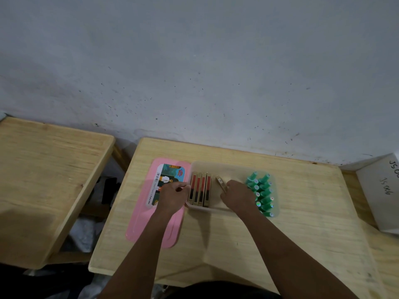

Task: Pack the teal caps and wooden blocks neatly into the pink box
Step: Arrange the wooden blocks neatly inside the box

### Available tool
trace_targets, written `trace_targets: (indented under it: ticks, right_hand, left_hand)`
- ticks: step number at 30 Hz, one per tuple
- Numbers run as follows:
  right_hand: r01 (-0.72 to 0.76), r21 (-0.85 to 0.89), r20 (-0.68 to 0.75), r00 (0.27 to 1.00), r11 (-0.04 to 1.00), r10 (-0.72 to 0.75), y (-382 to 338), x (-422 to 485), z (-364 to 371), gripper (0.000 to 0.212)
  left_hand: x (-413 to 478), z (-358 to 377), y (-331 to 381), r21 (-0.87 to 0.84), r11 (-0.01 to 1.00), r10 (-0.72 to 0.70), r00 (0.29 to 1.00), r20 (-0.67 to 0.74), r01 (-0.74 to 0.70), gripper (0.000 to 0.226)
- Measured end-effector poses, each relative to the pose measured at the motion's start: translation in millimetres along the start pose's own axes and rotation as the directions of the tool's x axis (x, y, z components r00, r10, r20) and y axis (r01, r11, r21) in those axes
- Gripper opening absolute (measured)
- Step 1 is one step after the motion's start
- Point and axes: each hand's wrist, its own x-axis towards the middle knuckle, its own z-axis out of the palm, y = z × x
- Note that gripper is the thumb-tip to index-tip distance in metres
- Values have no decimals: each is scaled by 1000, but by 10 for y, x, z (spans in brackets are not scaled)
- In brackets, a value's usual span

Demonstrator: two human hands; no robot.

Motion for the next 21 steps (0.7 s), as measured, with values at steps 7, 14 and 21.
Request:
trace_targets:
  ticks: [7,14,21]
  right_hand:
    - [-48,217,38,998,975,41,19,18,22,25]
    - [-40,581,88,996,813,-14,46,-34,-74,17]
    - [-56,437,138,990,898,-5,-18,46,141,22]
  left_hand:
    - [3,-4,11,11,1000,4,1000,-2,-4,34]
    - [0,-12,8,14,1000,5,1000,3,-5,35]
    - [-3,-18,8,17,1000,-3,1000,11,3,35]
